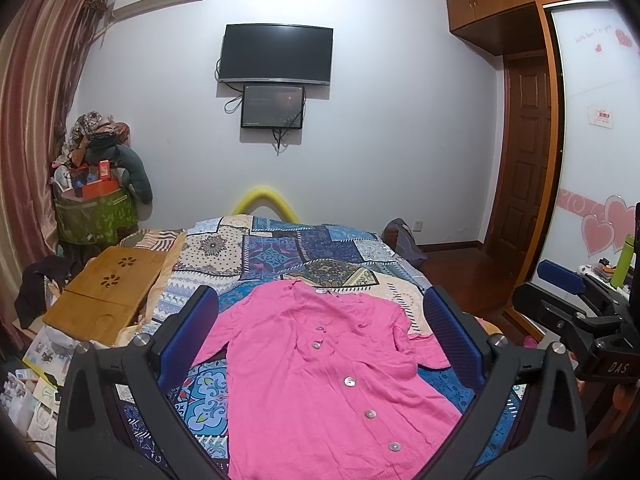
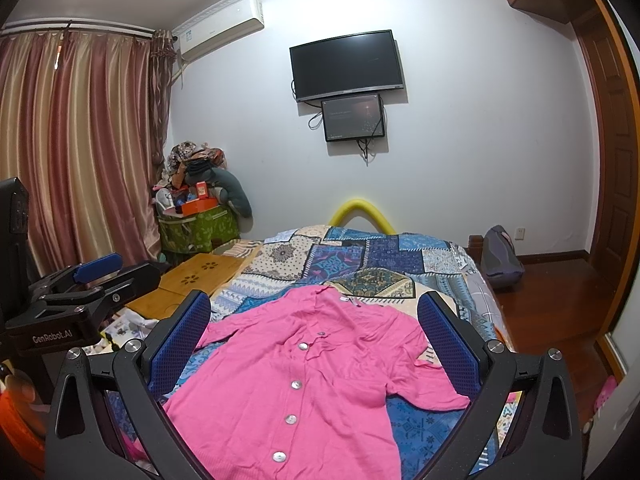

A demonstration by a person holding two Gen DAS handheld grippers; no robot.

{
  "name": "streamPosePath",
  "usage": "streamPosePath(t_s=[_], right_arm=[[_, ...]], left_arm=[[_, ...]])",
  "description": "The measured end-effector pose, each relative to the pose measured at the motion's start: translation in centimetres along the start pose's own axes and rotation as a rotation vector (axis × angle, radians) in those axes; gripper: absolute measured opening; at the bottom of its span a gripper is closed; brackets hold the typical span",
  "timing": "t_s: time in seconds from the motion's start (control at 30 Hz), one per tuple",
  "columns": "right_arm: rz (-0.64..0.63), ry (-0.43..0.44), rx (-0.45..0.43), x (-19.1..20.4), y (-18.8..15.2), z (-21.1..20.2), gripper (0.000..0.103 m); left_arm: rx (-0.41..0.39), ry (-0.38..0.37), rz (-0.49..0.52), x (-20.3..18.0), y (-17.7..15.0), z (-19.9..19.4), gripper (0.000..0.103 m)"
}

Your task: Fold small clothes

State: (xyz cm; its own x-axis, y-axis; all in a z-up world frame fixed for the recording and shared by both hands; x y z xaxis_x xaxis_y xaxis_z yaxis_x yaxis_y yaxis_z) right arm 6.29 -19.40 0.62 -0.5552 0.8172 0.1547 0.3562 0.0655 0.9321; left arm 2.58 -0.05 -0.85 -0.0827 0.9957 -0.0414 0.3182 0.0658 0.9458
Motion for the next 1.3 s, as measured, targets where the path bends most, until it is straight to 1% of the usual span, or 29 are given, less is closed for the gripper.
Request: streamPosePath(t_s=[0.27,0.43,0.6,0.67,0.73,0.8,0.87,1.0,1.03,1.1,1.13,1.2,1.23,1.3], right_arm=[[0.001,-0.002,0.006,-0.4,-0.3,0.4,0.103],[0.002,0.003,0.023,-0.7,-0.1,1.5,0.103],[-0.002,-0.005,0.043,-1.8,0.5,3.2,0.103],[-0.005,-0.008,0.052,-2.3,0.7,4.1,0.103],[-0.012,-0.019,0.071,-3.2,0.8,5.3,0.103],[-0.015,-0.027,0.088,-4.1,0.8,6.5,0.103],[-0.009,-0.039,0.116,-5.4,0.7,8.0,0.103],[0.016,-0.051,0.168,-8.0,0.4,11.1,0.103],[0.020,-0.054,0.181,-8.4,0.2,11.6,0.103],[0.032,-0.062,0.218,-9.5,-0.2,13.2,0.100],[0.039,-0.069,0.244,-10.4,-0.6,14.4,0.096],[0.054,-0.070,0.292,-11.4,-1.2,15.9,0.092],[0.067,-0.065,0.317,-12.0,-1.6,16.8,0.091],[0.088,-0.064,0.360,-13.2,-2.4,18.5,0.087]], left_arm=[[0.008,0.003,-0.001,0.2,-0.1,0.4,0.103],[0.018,-0.003,0.009,0.2,0.0,1.2,0.103],[0.041,-0.005,0.013,0.6,0.5,3.2,0.103],[0.058,-0.011,0.009,1.1,1.0,4.5,0.103],[0.069,-0.002,0.014,1.5,1.4,6.1,0.103],[0.087,0.023,0.028,2.1,1.9,8.1,0.103],[0.118,0.025,0.032,2.7,2.3,10.4,0.103],[0.218,0.029,0.024,5.0,2.6,16.2,0.103],[0.239,0.041,0.025,5.5,2.5,17.6,0.103],[0.288,0.066,0.032,6.7,2.1,20.5,0.097],[0.320,0.078,0.033,7.3,1.7,22.2,0.095],[0.384,0.094,0.033,8.7,0.9,25.4,0.085],[0.421,0.102,0.027,9.4,0.3,27.1,0.083],[0.481,0.120,0.012,10.9,-0.7,30.1,0.076]])
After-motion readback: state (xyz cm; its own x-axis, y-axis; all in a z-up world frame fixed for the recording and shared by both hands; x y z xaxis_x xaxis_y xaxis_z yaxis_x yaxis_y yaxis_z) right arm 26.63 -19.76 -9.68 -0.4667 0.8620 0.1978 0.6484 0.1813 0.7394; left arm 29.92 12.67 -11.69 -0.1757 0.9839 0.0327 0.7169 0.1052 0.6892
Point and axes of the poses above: each gripper's, at about its wrist camera, not at the fingertips, and z roughly the way its jaws point, x to its left, y to its top, the point moved 1 cm from there along z, roughly the way its jaws point, and after that the axes turned 4 degrees about y, right-handed, at the moved point
